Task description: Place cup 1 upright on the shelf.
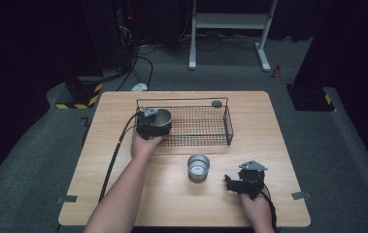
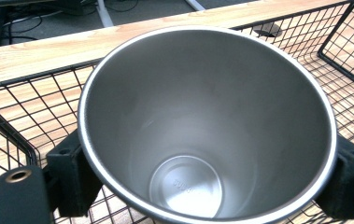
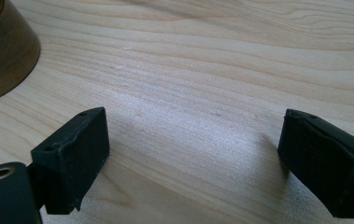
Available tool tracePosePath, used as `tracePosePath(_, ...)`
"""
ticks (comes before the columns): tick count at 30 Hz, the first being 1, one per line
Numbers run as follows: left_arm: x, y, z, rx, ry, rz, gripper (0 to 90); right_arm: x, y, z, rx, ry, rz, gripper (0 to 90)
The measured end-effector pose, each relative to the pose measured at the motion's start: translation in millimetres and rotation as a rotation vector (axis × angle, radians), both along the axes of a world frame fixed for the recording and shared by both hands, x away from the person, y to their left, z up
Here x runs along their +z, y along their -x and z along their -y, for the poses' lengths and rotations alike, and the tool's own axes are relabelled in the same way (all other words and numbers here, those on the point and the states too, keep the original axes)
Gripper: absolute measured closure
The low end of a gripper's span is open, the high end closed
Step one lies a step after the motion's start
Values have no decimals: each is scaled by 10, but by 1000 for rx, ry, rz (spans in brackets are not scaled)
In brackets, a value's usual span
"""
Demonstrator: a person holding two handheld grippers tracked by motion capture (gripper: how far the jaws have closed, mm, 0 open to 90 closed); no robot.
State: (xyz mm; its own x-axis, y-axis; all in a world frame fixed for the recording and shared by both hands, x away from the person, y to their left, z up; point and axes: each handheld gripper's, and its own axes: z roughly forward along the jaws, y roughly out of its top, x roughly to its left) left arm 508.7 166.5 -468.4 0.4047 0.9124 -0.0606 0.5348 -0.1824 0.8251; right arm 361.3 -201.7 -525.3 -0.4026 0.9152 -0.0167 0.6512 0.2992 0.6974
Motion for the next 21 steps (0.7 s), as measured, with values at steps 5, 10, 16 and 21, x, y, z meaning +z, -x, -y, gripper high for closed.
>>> tracePosePath(5, 25, 3, -18, 20, -8, -9, 56, 0, 0, 0, 0, 0, 0, 88)
tracePosePath(10, 34, 3, -38, 14, 7, -27, 5, 1, 1, -1, -1, -1, -1, 88)
tracePosePath(16, 67, 32, -28, -2, 16, -22, 4, 1, 1, -1, -1, -1, -1, 88)
tracePosePath(21, 112, 63, -21, -1, 11, -4, 4, 1, 1, -1, -1, -1, -1, 88)
